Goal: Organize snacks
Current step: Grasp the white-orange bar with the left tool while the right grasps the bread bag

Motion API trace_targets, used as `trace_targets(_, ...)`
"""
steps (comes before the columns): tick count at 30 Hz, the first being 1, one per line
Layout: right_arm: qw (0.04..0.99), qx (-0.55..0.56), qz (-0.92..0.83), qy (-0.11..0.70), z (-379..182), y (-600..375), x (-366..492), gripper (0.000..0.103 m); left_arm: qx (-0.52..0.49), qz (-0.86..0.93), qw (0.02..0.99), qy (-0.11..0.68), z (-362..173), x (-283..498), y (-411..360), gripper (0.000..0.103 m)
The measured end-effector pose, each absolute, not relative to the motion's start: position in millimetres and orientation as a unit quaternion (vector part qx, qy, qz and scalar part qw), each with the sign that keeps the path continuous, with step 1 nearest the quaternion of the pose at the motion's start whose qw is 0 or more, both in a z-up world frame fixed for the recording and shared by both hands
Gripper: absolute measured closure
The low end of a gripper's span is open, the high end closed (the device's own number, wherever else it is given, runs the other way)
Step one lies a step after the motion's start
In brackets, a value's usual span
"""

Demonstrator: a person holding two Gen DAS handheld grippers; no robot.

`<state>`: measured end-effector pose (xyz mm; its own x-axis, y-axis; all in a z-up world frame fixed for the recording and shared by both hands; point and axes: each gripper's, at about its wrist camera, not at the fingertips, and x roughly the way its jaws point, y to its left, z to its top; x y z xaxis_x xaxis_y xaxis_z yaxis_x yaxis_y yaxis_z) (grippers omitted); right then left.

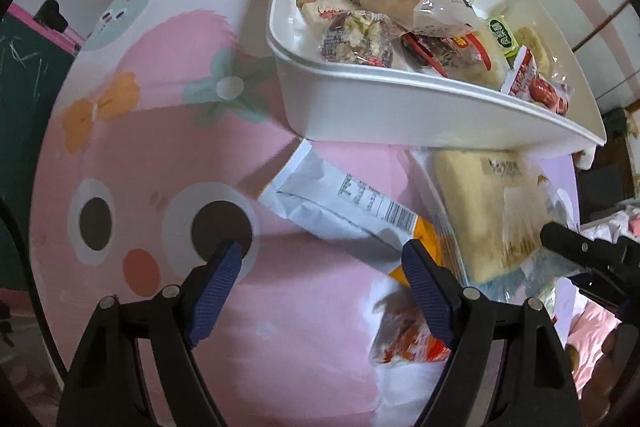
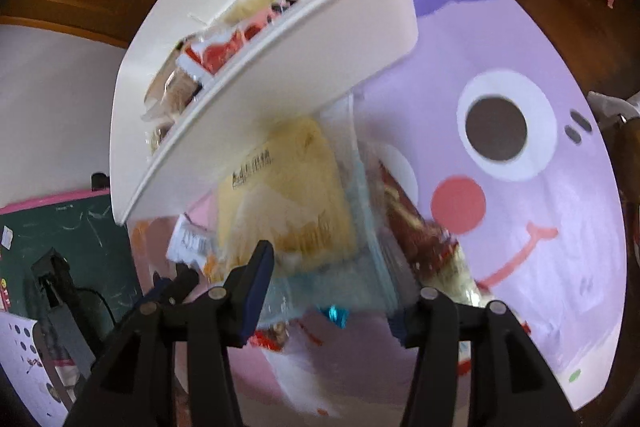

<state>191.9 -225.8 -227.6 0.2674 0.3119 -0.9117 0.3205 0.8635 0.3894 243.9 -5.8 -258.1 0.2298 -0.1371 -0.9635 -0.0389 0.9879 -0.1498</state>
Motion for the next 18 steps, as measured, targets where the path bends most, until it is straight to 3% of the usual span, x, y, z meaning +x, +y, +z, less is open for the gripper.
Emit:
trace_targets(3, 0.758, 0.264, -0.018, 0.597, -226.9, -232.9, 202.3, 0.051, -0.078, -0.029, 0.779, 0.621, -263.6, 249.2, -5.8, 0.022)
trace_targets(7, 0.768, 0.246, -0.014, 0.591, -225.5, -232.5, 214.5, 0.071, -0.105, -0.025, 0.773, 0.626, -272.5, 254.6, -2.7, 0.022)
trace_targets(10, 0.780, 0.212, 0.011, 0.589, -214.5, -225.7, 217.2, 0.081, -0.129, -0.025, 0.766, 0.630, -278.8, 258.4, -1.2, 0.022)
trace_targets(18, 0.799, 0.146, 0.030, 0.582, -184.7, -211.4, 207.5, 0.087, -0.153, -0.001, 0.755, 0.638, -284.1, 268.2, -7.2, 0.023)
